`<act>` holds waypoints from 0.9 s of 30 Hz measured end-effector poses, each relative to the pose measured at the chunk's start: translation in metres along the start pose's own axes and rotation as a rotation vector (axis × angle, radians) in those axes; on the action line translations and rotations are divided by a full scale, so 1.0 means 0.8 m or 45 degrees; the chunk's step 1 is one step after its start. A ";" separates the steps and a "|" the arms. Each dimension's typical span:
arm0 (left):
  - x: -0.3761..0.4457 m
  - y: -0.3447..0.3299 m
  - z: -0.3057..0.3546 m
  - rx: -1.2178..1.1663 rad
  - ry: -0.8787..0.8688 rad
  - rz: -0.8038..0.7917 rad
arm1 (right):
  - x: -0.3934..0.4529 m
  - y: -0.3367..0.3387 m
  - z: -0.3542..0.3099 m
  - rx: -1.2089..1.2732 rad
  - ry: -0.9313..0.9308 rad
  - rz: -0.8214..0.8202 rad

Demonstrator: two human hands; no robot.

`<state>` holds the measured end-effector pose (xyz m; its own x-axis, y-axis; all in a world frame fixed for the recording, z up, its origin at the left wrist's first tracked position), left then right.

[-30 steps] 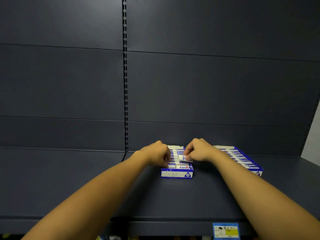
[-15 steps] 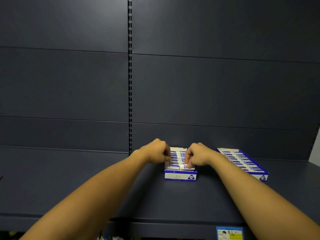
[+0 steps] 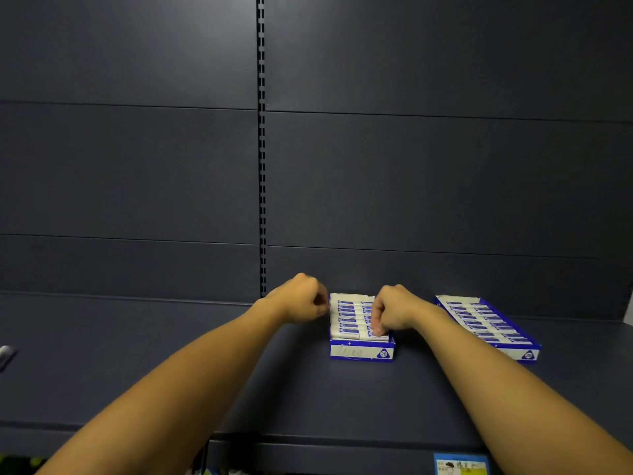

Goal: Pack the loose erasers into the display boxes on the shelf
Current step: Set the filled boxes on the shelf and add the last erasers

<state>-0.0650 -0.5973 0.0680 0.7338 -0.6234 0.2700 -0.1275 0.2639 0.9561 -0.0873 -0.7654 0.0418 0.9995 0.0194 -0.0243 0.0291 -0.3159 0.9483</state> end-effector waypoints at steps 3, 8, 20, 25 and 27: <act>0.000 -0.003 -0.004 0.008 0.005 0.000 | 0.002 0.001 0.002 -0.007 -0.011 0.029; 0.000 -0.010 -0.014 0.033 0.035 -0.021 | 0.000 0.002 0.000 -0.039 -0.002 0.021; -0.045 0.025 -0.074 0.109 0.286 -0.024 | -0.003 0.057 -0.031 0.090 0.105 0.266; -0.096 0.045 -0.093 0.157 0.447 0.001 | 0.003 0.034 -0.081 0.026 0.221 0.254; -0.120 0.054 -0.099 0.185 0.509 0.013 | 0.001 0.024 -0.104 -0.002 0.266 0.245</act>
<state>-0.0882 -0.4678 0.0740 0.9295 -0.2790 0.2414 -0.2079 0.1446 0.9674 -0.0868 -0.6922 0.0862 0.9627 0.1545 0.2222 -0.1614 -0.3316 0.9295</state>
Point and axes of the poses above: each hand's wrist, its own x-axis towards the middle knuckle, its own y-axis out of the back of the hand, z = x × y, the point moved 10 cm from there along x, towards the middle knuckle, and after that the axes turned 1 degree about z, right-handed, at the moved point
